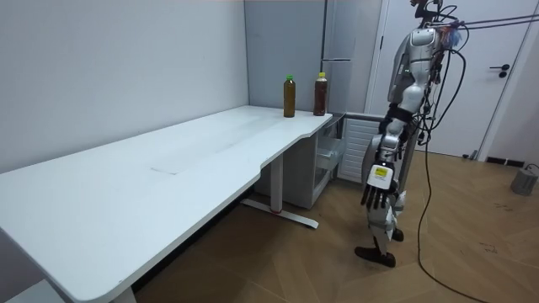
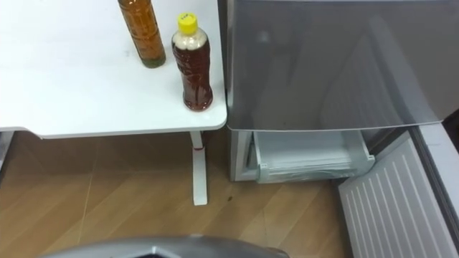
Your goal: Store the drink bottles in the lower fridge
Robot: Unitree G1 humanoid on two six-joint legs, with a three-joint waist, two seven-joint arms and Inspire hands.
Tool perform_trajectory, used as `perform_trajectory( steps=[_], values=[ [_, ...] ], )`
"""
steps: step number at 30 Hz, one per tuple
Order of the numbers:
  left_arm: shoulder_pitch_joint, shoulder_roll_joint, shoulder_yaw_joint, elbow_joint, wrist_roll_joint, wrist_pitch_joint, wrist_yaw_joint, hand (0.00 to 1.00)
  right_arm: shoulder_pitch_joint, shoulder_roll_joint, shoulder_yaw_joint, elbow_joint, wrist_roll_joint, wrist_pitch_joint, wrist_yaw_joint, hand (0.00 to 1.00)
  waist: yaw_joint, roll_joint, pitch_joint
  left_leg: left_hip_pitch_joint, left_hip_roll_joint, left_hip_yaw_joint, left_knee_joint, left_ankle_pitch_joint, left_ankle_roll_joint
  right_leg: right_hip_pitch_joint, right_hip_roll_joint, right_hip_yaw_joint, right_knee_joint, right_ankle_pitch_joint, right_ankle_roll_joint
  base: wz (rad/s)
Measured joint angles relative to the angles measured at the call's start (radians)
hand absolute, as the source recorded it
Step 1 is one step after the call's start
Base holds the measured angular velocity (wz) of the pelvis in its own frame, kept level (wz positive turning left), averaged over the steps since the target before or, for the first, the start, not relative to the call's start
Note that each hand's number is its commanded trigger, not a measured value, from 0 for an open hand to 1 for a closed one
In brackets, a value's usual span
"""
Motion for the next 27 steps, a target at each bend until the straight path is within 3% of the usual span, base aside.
perform_trajectory(
  steps=[5, 8, 13, 15, 19, 24, 27],
  values=[
    [0.001, 0.002, 0.113, -0.010, -0.189, -0.015, 0.111, 0.00, 0.006, -0.004, -0.006, 0.012, 0.024, -0.002, -0.023, 0.00, 0.002, 0.007, 0.0004, 0.009, -0.002, -0.007, -0.010, 0.000, 0.000, 0.010, -0.002, -0.007, -0.002, 0.000, 0.000, 0.03],
    [0.013, 0.001, 0.162, -0.086, -0.290, -0.026, 0.180, 0.00, 0.010, -0.006, -0.035, 0.007, 0.048, -0.017, -0.038, 0.00, 0.006, 0.014, 0.0004, 0.009, -0.002, -0.006, -0.010, 0.000, 0.000, 0.010, -0.002, -0.008, -0.001, 0.000, 0.000, 0.00],
    [0.009, 0.001, 0.206, -0.233, -0.415, -0.103, 0.284, 0.00, 0.021, -0.021, -0.044, 0.010, 0.072, -0.056, -0.036, 0.00, 0.027, 0.019, 0.0003, 0.008, -0.002, -0.009, -0.013, 0.001, 0.000, 0.007, -0.001, -0.007, -0.002, 0.000, 0.000, 0.00],
    [0.007, 0.002, 0.231, -0.283, -0.472, -0.141, 0.327, 0.00, 0.033, -0.034, -0.059, 0.007, 0.079, -0.079, -0.024, 0.00, 0.028, 0.028, -0.0043, 0.008, -0.003, -0.009, -0.012, 0.000, 0.000, 0.008, -0.001, -0.007, -0.003, 0.000, 0.000, 0.00],
    [0.013, 0.001, 0.264, -0.398, -0.522, -0.174, 0.393, 0.00, 0.048, -0.041, -0.116, -0.003, 0.078, -0.110, -0.021, 0.00, 0.031, 0.031, -0.0061, 0.012, -0.003, -0.012, -0.013, 0.001, 0.000, 0.008, -0.001, -0.008, -0.002, 0.000, 0.000, 0.00],
    [0.006, 0.000, 0.280, -0.588, -0.522, -0.246, 0.529, 0.00, 0.046, -0.040, -0.147, -0.005, 0.063, -0.133, -0.034, 0.00, 0.030, 0.032, -0.0081, 0.011, -0.003, -0.016, -0.010, 0.001, 0.000, 0.011, -0.001, -0.012, 0.001, 0.000, 0.000, 0.02],
    [0.005, 0.000, 0.288, -0.722, -0.521, -0.267, 0.615, 0.00, 0.059, -0.038, -0.147, -0.015, 0.067, -0.152, -0.048, 0.00, 0.032, 0.033, -0.0083, 0.016, -0.002, -0.016, -0.010, 0.001, 0.000, 0.010, 0.000, -0.010, 0.003, 0.000, 0.000, 0.00]
  ],
)
